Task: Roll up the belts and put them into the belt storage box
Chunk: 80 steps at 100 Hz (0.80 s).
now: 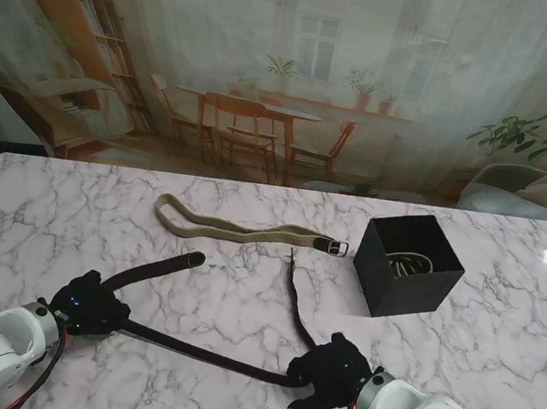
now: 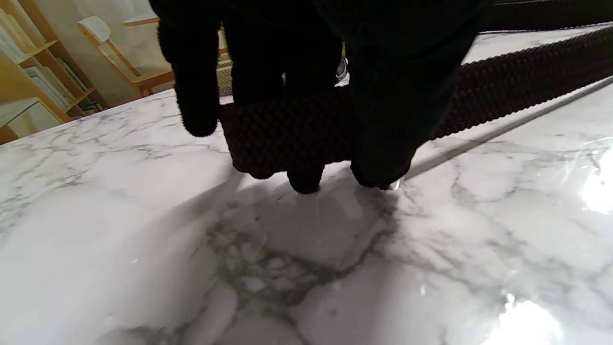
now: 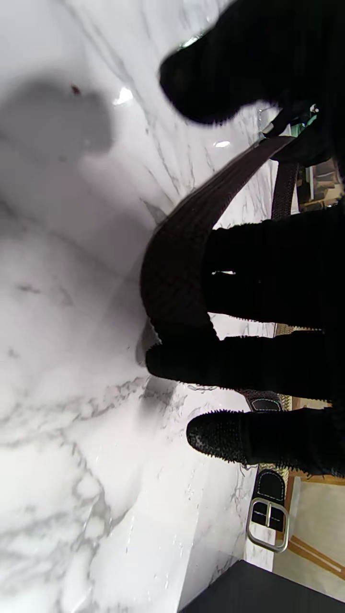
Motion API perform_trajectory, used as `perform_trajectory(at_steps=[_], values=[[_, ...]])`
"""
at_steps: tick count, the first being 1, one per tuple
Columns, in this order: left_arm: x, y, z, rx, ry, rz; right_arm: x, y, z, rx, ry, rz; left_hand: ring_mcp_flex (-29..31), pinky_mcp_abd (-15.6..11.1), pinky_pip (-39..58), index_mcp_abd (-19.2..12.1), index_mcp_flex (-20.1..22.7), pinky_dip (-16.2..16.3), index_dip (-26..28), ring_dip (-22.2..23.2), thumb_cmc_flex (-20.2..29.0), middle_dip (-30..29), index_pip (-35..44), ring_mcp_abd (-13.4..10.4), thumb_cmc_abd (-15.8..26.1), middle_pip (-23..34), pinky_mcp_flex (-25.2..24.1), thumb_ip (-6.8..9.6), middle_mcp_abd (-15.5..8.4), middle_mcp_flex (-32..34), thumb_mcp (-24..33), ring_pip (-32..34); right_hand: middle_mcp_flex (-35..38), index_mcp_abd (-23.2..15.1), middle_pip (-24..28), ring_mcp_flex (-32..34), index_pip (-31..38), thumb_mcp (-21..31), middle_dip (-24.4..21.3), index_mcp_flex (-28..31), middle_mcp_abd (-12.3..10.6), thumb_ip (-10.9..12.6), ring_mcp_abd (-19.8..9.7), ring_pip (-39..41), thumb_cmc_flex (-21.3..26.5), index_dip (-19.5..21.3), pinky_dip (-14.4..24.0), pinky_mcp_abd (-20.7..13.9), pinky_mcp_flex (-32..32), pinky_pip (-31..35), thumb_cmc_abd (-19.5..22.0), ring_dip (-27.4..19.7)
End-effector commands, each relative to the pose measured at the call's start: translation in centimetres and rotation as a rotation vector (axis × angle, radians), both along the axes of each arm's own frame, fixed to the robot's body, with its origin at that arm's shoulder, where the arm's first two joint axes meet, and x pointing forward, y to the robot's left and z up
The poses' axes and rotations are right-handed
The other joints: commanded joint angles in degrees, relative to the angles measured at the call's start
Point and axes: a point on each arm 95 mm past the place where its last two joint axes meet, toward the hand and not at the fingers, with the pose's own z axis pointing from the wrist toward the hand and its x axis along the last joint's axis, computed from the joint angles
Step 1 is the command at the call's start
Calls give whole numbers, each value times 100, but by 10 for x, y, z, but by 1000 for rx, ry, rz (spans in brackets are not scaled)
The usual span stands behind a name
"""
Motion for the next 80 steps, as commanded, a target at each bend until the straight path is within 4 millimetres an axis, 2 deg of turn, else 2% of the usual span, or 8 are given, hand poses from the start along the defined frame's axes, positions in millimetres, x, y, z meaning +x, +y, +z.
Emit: perform_trajectory(at_steps=[1,15,21,29,39,50,68,80], values=[[-2,14,-10,37,28,35,-2,-7,-4,-34,13,1,186,-146,96,254,193,92,44,87,214,-19,280,380,28,-60,-33,48,-56,249,111,153,-490,-286,70,-473,109,-87,25,-14,980,90,86,-193,-285,227,159,-71,-195,-128,-133,-97],[-2,21,-11,49,16,57,-1,-8,-5,-84,-59,30,172,-149,99,244,187,82,35,86,208,-23,282,380,29,-74,-39,46,-67,234,111,142,-1254,-786,452,-1008,845,329,137,654,1167,189,164,229,541,747,417,73,-449,-184,-764,-9],[-3,23,-12,53,9,64,0,-9,-4,-107,-90,44,171,-151,103,250,187,80,33,85,215,-22,285,382,27,-74,-35,48,-70,239,118,138,-1147,-1349,481,-947,1943,696,77,810,1098,-387,117,314,959,231,505,145,-437,-221,-1131,-54],[-4,27,-12,56,0,75,-1,-8,-3,-92,-93,41,175,-158,103,249,185,74,31,85,217,-24,288,389,33,-78,-35,47,-64,236,119,137,-478,-1572,568,-631,2686,743,57,1214,788,-523,10,433,944,-35,518,234,-423,-213,-835,-26],[-4,31,-12,61,-10,87,-4,-8,-1,-62,-65,7,176,-159,104,247,185,66,27,87,216,-23,292,394,31,-78,-34,46,-62,238,118,138,1359,-837,896,472,1779,295,177,1563,583,-168,-116,777,497,-51,554,357,-148,-106,-53,174],[-4,36,-11,71,-18,98,-8,-10,3,-40,-25,-23,178,-157,107,244,177,62,22,88,216,-22,291,392,33,-78,-32,46,-69,240,119,139,2040,-218,1162,1100,535,104,343,1145,597,197,-74,1009,356,91,614,129,332,181,262,346],[0,45,-14,81,-25,131,-9,-19,5,-85,-54,-38,179,-166,117,243,181,56,17,92,215,-19,298,389,35,-76,-27,45,-62,242,118,146,1502,-213,816,698,191,-170,256,681,623,231,-34,634,298,-7,550,7,273,217,335,237],[2,52,-16,91,-33,158,-11,-25,7,-154,-51,-68,177,-172,119,237,182,50,16,95,215,-18,306,396,35,-75,-28,45,-70,239,120,150,522,-372,1222,-145,284,-599,941,664,808,255,90,959,291,176,596,-9,-111,75,558,654]])
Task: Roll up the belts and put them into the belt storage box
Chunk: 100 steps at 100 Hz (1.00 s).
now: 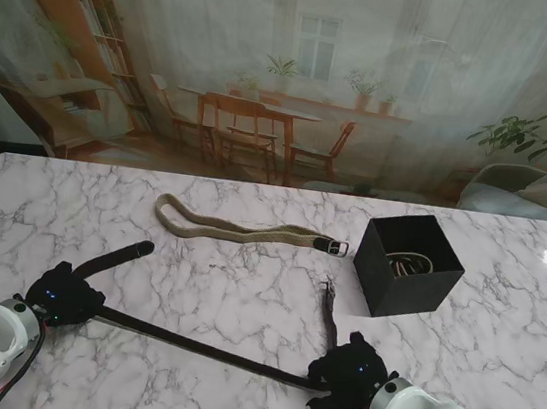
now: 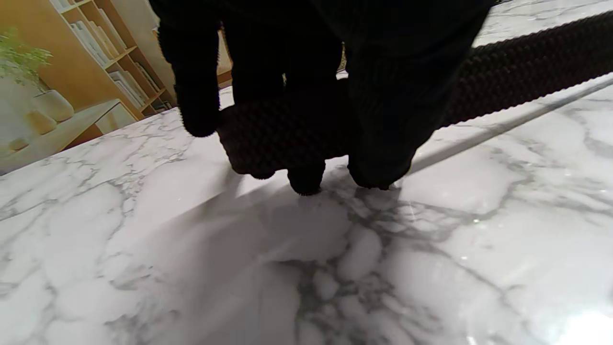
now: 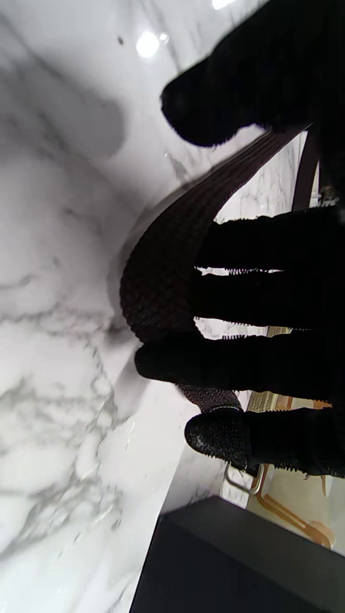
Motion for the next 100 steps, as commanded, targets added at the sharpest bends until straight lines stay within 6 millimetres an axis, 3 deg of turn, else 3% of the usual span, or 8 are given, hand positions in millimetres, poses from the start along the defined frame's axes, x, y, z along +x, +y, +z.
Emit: perform_trajectory(at_steps=[1,22,50,63,78,89,100], values=[[-4,14,-11,32,33,44,-4,-8,-2,-46,33,-43,177,-170,115,124,176,49,-134,88,219,-32,-68,410,41,-86,-31,47,-46,176,123,149,-205,-185,617,-407,256,-268,475,126,616,158,100,248,-201,212,99,-12,-218,-75,196,250],[-4,23,-12,37,12,72,-9,-14,2,-87,42,-94,179,-166,122,119,177,43,-143,90,217,-34,-63,406,41,-84,-29,42,-40,178,117,155,-483,-372,1158,-681,317,-801,1095,307,658,200,170,1170,-111,349,324,-161,-143,130,585,661],[-5,32,-11,36,-13,101,-12,-26,8,-70,-20,-152,162,-154,120,118,171,32,-158,85,219,-40,-64,411,49,-90,-47,40,-48,164,114,146,-346,-50,948,-615,180,-1013,937,244,675,251,189,1037,50,318,320,-140,-127,156,733,505],[-6,33,-11,38,-10,108,-12,-25,4,-44,20,-126,146,-147,109,102,166,25,-164,72,213,-48,-69,401,56,-101,-55,37,-64,149,107,123,-346,-216,598,-600,138,-1113,640,190,697,277,167,698,139,328,292,-110,-139,123,764,280],[-8,36,-13,43,-5,125,-7,-22,-3,44,45,-95,95,-131,90,90,156,14,-179,35,222,-67,-83,402,69,-137,-73,36,-85,105,102,54,-715,-739,226,-770,12,-1170,371,-161,774,282,194,429,300,285,241,-111,-161,65,656,126],[-9,37,-15,43,1,128,-3,-21,-3,130,-70,-82,67,-120,77,83,149,7,-203,-1,224,-86,-104,405,68,-166,-83,32,-107,77,91,-5,-774,-911,370,-741,76,-1160,392,-240,742,279,163,634,368,259,292,-154,-47,217,532,205],[-9,37,-16,39,1,126,0,-22,-1,194,-152,-87,52,-105,64,67,145,2,-219,-31,229,-103,-119,404,77,-192,-93,30,-140,56,81,-53,-678,-852,560,-632,204,-1093,439,-137,731,286,162,845,390,235,336,-163,68,370,449,278]])
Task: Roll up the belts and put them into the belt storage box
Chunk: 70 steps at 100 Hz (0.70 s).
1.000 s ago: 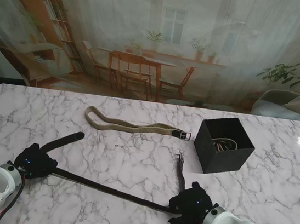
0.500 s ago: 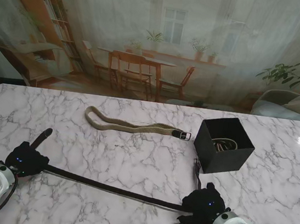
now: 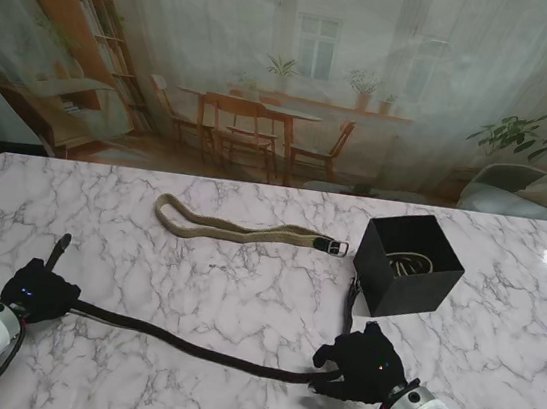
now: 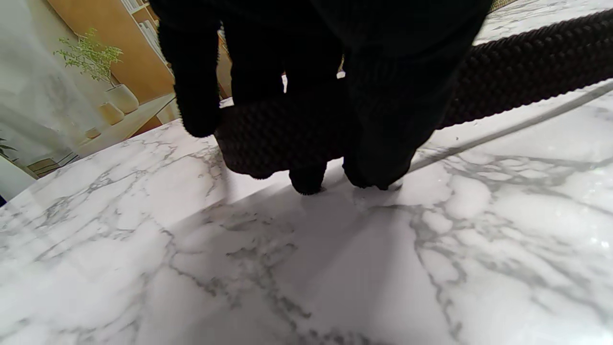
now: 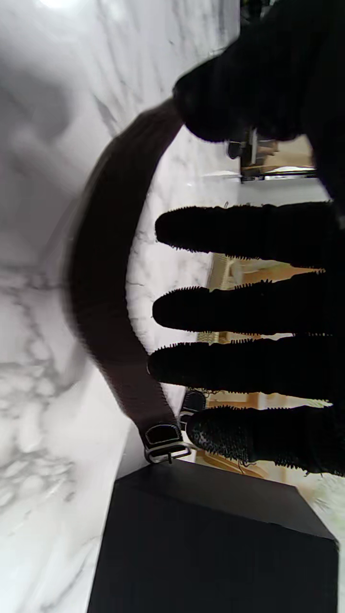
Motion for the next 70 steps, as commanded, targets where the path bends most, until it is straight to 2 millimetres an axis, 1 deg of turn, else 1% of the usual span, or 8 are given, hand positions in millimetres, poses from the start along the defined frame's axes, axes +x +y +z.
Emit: perform_trajectory(at_steps=[1,13,14,22,36,43,59,70], values=[[-7,4,-12,7,45,12,2,1,1,7,24,-22,49,-105,-55,-136,144,6,-221,-37,230,-72,-178,373,78,-119,-91,30,-94,52,81,-60,11,-139,201,0,150,-4,50,17,94,106,-17,240,141,17,83,-20,72,150,-91,19],[-6,4,-12,4,44,9,4,-2,5,13,10,-27,28,-92,-76,-161,140,-3,-236,-64,234,-90,-192,377,90,-145,-108,29,-122,41,70,-102,-8,-76,215,-22,227,89,39,104,84,113,-16,248,123,13,73,-7,54,159,-121,12],[-6,4,-12,4,44,9,4,-3,5,12,10,-26,24,-89,-79,-163,141,-4,-237,-67,226,-93,-192,379,87,-149,-111,26,-130,35,64,-106,-36,-77,219,-27,225,374,8,45,77,92,-34,224,-14,-46,47,-6,51,170,-181,-22],[-6,4,-12,6,44,8,7,-4,5,12,-6,-27,-4,-69,-98,-177,132,-10,-254,-93,234,-129,-210,379,96,-173,-124,27,-88,-9,62,-147,-79,-74,216,-21,168,717,-9,-112,78,62,-48,236,-62,-107,27,-8,66,183,-316,-28],[-6,5,-12,8,44,7,13,-12,5,-29,-32,-43,-90,-24,-165,-223,120,-33,-292,-154,264,-186,-252,383,134,-235,-185,27,-184,-71,63,-245,-858,238,390,-323,-518,1614,198,-1421,124,44,-102,249,-131,-406,2,-53,-58,113,-757,13],[-7,6,-12,8,43,11,17,-18,6,-83,-38,-47,-118,7,-215,-231,119,-51,-315,-192,295,-209,-282,382,155,-263,-214,25,-202,-92,65,-299,-1342,158,495,-532,-946,2001,347,-2114,163,92,-136,286,52,-635,14,-88,-157,47,-941,79],[-8,7,-12,7,38,16,26,-26,6,-192,-22,-59,-133,35,-259,-244,134,-61,-366,-241,330,-242,-340,346,191,-298,-225,19,-231,-127,59,-355,-1915,-94,761,-727,-1349,3849,647,-2889,189,346,-225,449,578,-989,74,-132,-271,-74,-1500,240],[-8,8,-11,6,33,20,29,-29,4,-243,-38,-63,-144,30,-269,-248,141,-58,-377,-263,346,-251,-361,381,203,-306,-218,19,-235,-137,46,-377,-1929,-407,824,-659,-1258,4024,689,-2822,169,298,-269,507,693,-971,79,-138,-247,-82,-1673,265]])
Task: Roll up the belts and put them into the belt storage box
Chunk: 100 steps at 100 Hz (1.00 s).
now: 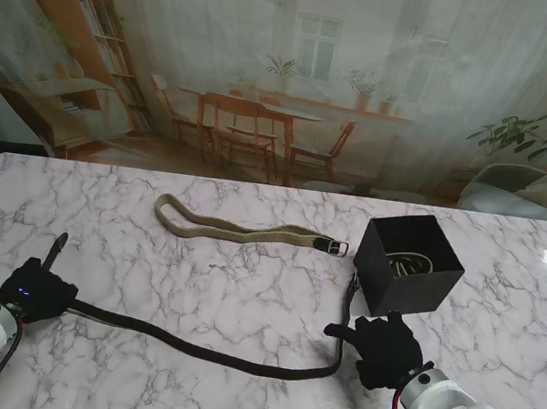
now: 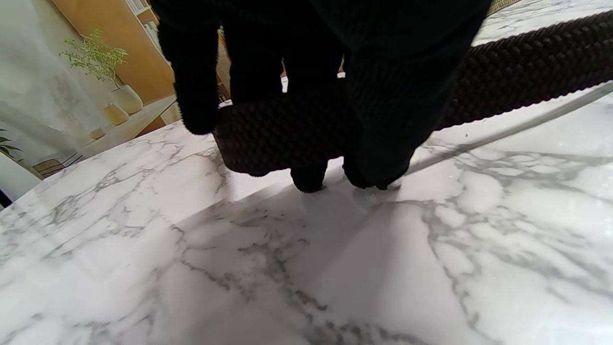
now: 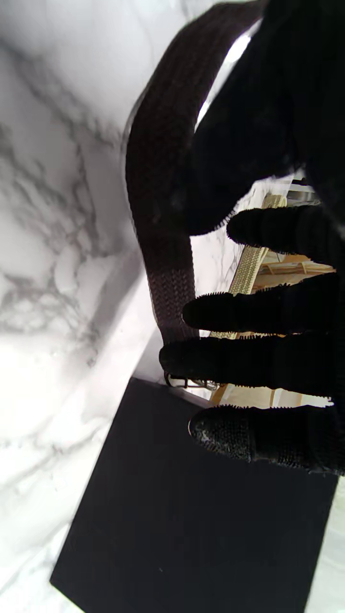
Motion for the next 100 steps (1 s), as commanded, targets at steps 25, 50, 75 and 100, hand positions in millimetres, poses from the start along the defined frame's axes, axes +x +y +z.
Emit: perform_trajectory(at_steps=[25,50,75,100], values=[[-8,5,-10,4,30,19,10,3,-14,-25,10,36,-100,26,-142,-254,149,-42,-260,-51,290,-111,-323,209,199,-92,-123,28,-192,-90,24,-88,-180,-948,-53,-80,1410,-723,-30,1433,175,-347,17,175,-126,527,84,48,-72,-99,-266,109],[-11,16,-8,20,1,48,6,16,-23,11,41,103,-131,68,-172,-229,140,-37,-256,-50,284,-111,-328,300,212,-86,-171,35,-174,-99,10,-88,435,-1328,-1183,40,3566,-1292,-1422,2791,-99,-1072,56,-425,-175,472,112,87,-39,-106,-519,-348],[-5,29,-5,31,-47,86,-11,25,-13,74,107,133,-131,78,-151,-213,135,-7,-241,-38,296,-97,-327,288,211,-72,-163,45,-158,-104,6,-69,2403,-630,-985,1294,3457,-1821,-1201,2908,-644,-957,-96,-197,-81,-199,176,23,486,134,-34,-161],[0,31,-9,20,-41,98,-31,22,2,31,274,94,-208,91,-202,-193,121,-10,-340,-54,270,-142,-437,294,259,-92,-217,38,-136,-232,-20,-105,2630,457,-1408,1579,1451,-2390,-1276,2867,-392,-249,73,-594,-600,568,46,-30,621,204,895,-187]])
